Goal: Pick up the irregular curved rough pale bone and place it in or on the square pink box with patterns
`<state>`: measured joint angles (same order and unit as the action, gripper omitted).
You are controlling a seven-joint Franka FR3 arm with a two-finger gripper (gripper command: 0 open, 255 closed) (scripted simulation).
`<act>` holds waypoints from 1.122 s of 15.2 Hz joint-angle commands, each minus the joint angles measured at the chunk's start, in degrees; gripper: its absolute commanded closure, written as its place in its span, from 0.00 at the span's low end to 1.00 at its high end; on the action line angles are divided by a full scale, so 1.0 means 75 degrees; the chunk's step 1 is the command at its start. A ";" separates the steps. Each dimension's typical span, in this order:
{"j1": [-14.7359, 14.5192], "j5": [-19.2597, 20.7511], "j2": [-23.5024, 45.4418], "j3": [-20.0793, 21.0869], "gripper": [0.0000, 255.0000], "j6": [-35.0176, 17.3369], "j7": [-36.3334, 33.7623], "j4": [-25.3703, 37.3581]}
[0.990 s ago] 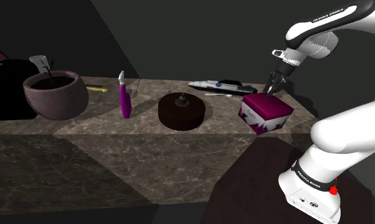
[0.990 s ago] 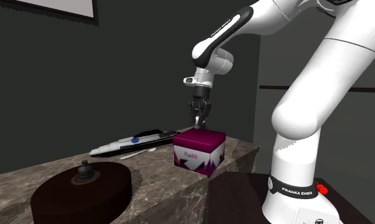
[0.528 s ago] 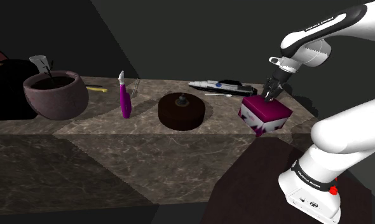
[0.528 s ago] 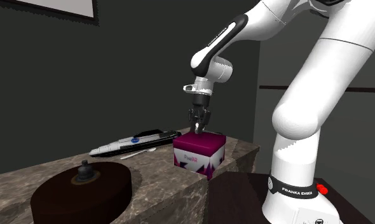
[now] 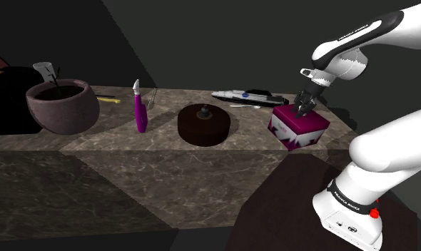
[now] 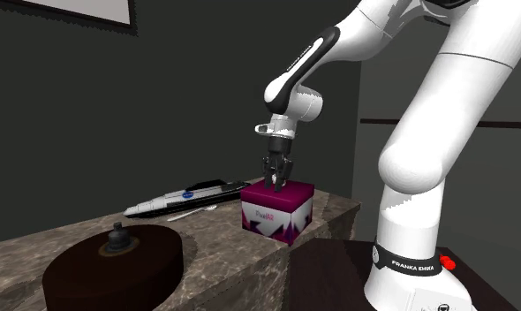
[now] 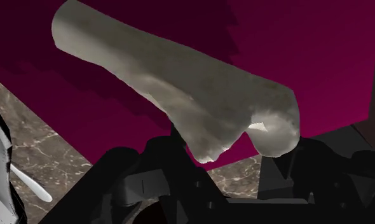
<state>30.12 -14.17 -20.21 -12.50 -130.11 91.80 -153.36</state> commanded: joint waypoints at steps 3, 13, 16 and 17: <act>-0.0006 -0.0005 0.0018 0.0002 0.00 -0.0006 0.0001 -0.0005; 0.0226 0.0362 -0.0566 -0.0038 0.00 0.1123 -0.0208 0.0544; 0.0226 0.0362 -0.0566 -0.0038 0.00 0.1123 -0.0208 0.0544; 0.0226 0.0362 -0.0566 -0.0038 0.00 0.1123 -0.0208 0.0544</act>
<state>31.81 -11.47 -24.44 -12.78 -121.74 90.25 -149.30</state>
